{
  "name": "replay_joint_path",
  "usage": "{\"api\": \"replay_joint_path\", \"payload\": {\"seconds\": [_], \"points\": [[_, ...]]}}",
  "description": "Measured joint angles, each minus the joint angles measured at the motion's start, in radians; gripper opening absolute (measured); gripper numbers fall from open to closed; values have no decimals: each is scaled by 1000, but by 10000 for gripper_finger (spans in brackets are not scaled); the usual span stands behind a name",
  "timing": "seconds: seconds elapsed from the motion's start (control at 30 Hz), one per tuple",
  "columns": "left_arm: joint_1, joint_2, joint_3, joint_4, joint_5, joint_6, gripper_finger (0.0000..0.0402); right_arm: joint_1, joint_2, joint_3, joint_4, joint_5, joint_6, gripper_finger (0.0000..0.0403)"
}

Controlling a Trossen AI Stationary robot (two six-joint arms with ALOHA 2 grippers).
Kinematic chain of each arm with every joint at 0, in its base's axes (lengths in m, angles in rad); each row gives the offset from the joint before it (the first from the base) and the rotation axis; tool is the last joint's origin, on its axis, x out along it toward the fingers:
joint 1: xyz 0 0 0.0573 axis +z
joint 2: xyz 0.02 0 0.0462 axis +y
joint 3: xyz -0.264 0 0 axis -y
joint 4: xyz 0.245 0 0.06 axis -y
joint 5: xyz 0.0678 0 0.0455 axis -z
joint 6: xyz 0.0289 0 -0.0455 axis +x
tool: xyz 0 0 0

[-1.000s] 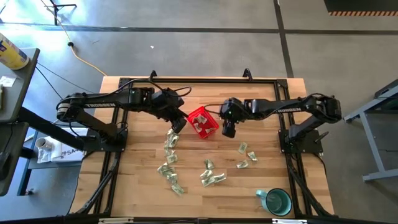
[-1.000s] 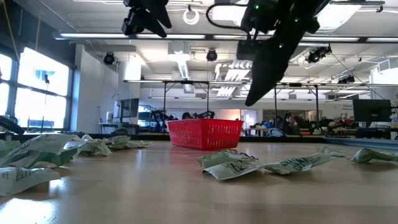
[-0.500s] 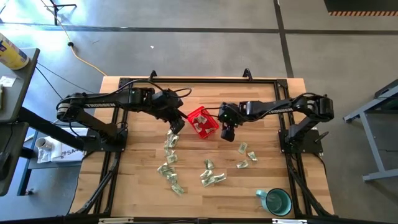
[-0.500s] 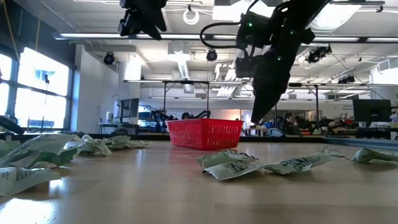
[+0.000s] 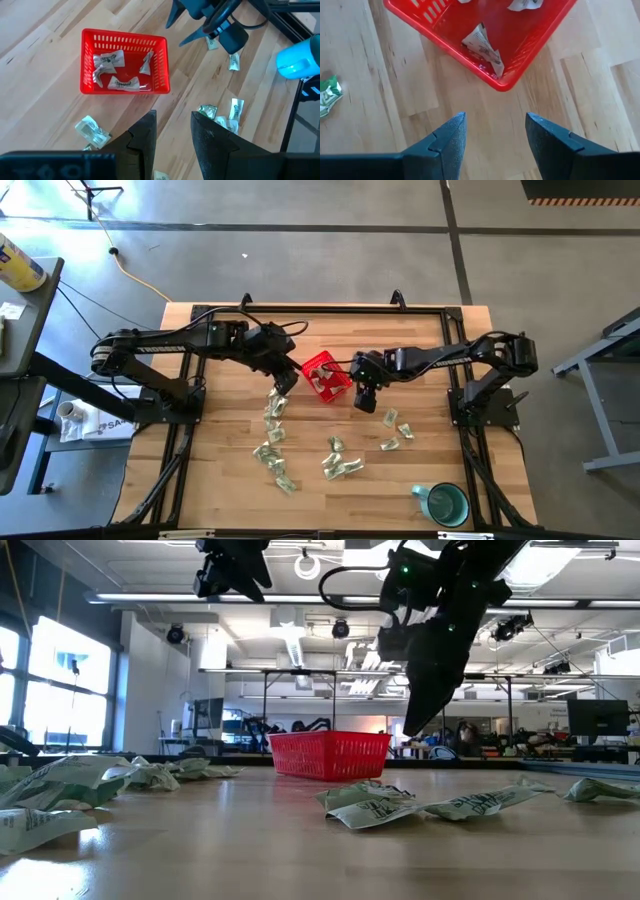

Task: Pick and place Stevia / Truvia into bins
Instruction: Put the stevia packet into the red basket

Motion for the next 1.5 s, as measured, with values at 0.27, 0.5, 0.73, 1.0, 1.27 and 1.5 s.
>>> {"api": "replay_joint_path", "payload": {"seconds": [0.27,0.5,0.73,1.0,1.27,1.5], "points": [[0,0,0,0,1,-32,154,5,0,0,-46,0,-83,197],[0,0,0,-3,2,-79,154,23,0,0,-70,3,-290,202],[0,0,0,-7,0,-84,154,23,0,0,-274,-5,-434,223],[0,0,0,-11,-9,-74,154,23,-1,-14,-421,-28,-442,236],[0,0,0,-10,-18,-51,154,125,-3,-108,-382,-102,-372,238],[0,0,0,-10,-62,-49,154,197,-5,-134,-200,-92,-287,239]]}}
